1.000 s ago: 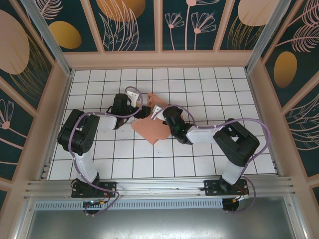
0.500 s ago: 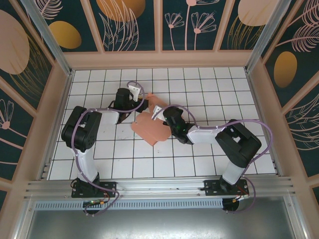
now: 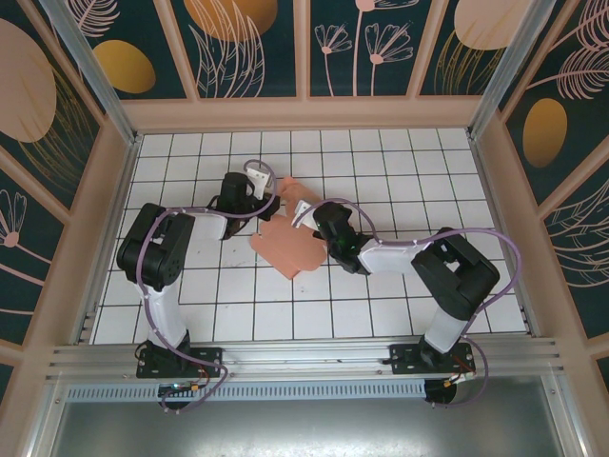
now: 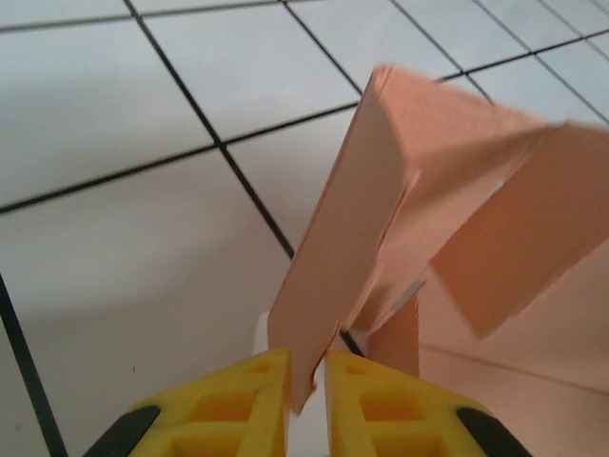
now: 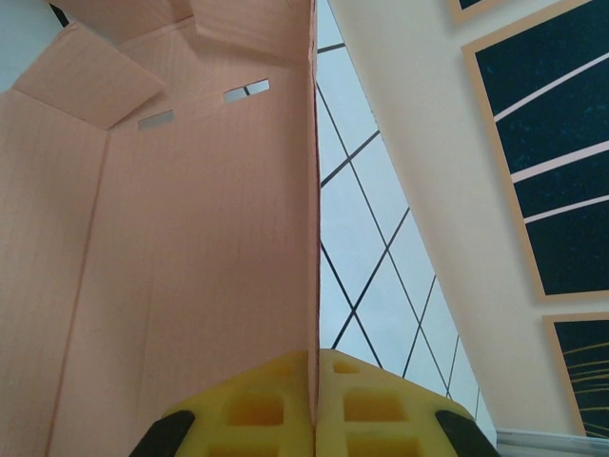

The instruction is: Fold the paper box

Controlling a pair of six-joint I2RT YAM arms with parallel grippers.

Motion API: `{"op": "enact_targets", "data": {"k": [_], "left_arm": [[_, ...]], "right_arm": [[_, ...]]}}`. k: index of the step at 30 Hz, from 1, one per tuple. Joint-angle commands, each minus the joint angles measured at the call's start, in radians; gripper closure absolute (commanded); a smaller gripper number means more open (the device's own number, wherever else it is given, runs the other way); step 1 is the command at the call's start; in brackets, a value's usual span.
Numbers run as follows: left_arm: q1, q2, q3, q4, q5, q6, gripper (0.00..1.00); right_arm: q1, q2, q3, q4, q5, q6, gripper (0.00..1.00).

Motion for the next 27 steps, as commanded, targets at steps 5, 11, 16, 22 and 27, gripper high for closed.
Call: {"op": "enact_targets", "data": {"k": [5, 11, 16, 22, 27], "left_arm": [[0.005, -0.042, -0.037, -0.009, -0.031, 0.014, 0.93], [0.005, -0.067, -0.064, 0.023, -0.006, 0.0, 1.0], [0.005, -0.07, -0.077, 0.04, 0.034, -0.004, 0.91], [0.0, -0.062, -0.061, 0.06, 0.105, -0.004, 0.57], [-0.006, -0.034, -0.025, 0.063, 0.112, -0.002, 0.54]], "right_arm": [[-0.009, -0.015, 0.043, -0.001, 0.013, 0.009, 1.0], [-0.009, -0.01, 0.05, -0.003, 0.016, 0.005, 1.0], [-0.009, -0.008, 0.054, -0.003, 0.016, 0.012, 1.0], [-0.008, -0.002, 0.064, -0.011, 0.007, 0.012, 1.0], [-0.006, 0.005, 0.076, -0.014, 0.004, 0.01, 1.0]]}}
